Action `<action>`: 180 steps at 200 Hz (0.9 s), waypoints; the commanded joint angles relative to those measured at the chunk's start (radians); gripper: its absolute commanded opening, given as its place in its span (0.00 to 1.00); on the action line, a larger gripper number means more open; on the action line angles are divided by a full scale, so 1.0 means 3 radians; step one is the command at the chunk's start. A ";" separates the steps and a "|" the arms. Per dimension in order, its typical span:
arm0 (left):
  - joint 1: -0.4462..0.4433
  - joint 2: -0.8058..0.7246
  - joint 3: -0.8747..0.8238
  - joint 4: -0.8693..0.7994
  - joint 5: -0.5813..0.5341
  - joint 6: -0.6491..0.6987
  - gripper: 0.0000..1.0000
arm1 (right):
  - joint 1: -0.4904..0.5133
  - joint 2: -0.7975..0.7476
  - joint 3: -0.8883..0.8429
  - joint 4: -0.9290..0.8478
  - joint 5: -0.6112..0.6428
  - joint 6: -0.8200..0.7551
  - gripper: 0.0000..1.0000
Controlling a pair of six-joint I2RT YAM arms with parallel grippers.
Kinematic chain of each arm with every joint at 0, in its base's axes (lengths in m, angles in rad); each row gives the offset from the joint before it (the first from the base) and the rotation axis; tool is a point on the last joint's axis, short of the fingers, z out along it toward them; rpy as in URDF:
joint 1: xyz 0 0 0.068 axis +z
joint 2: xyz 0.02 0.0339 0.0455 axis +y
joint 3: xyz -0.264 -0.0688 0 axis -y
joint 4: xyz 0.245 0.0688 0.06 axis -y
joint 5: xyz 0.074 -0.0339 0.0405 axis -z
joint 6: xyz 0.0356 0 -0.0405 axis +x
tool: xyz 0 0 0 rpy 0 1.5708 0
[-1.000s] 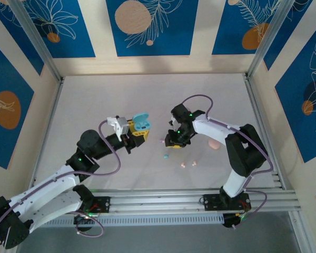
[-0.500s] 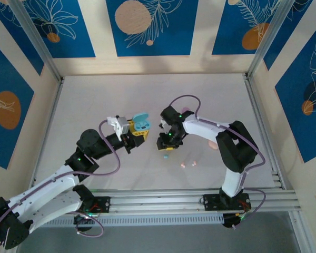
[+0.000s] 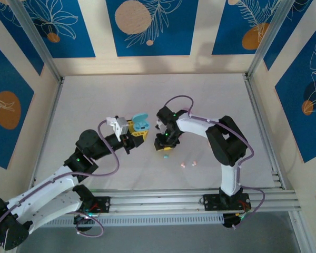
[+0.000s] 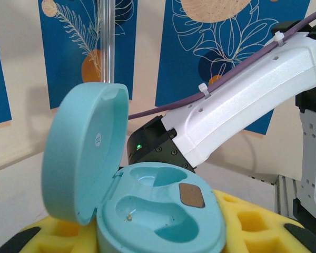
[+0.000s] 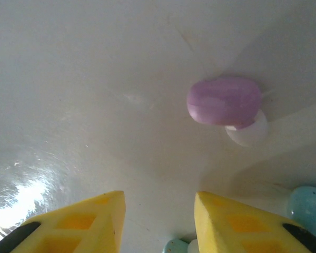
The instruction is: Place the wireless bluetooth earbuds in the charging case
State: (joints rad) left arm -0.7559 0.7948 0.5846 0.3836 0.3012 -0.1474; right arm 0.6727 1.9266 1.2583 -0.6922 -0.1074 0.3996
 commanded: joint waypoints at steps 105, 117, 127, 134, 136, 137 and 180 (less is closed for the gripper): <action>-0.0015 0.0009 0.0114 0.0056 -0.0015 0.0003 0.34 | 0.0048 -0.0342 -0.0400 -0.0179 -0.0093 0.0078 0.39; -0.0016 0.0017 0.0116 0.0056 -0.0007 0.0001 0.34 | 0.0059 -0.0351 -0.0404 -0.0203 -0.0102 0.0089 0.39; -0.0016 0.0015 0.0115 0.0051 -0.0003 -0.0004 0.34 | 0.0063 -0.0367 -0.0413 -0.0211 -0.0110 0.0099 0.39; -0.0015 0.0015 0.0117 0.0051 -0.0002 -0.0005 0.34 | 0.0068 -0.0378 -0.0420 -0.0225 -0.0118 0.0113 0.39; -0.0016 0.0011 0.0117 0.0050 -0.0004 -0.0006 0.34 | 0.0069 -0.0382 -0.0424 -0.0224 -0.0123 0.0115 0.39; -0.0014 0.0010 0.0117 0.0048 -0.0003 -0.0005 0.34 | 0.0069 -0.0385 -0.0425 -0.0224 -0.0125 0.0115 0.39; -0.0012 0.0015 0.0111 0.0050 -0.0007 -0.0019 0.34 | 0.0094 -0.0442 -0.0432 -0.0248 -0.0102 0.0135 0.40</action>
State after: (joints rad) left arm -0.7559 0.8013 0.5846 0.3801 0.3016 -0.1478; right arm 0.6918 1.8267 1.1355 -0.7303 -0.1249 0.4202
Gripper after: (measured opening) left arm 0.372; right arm 0.395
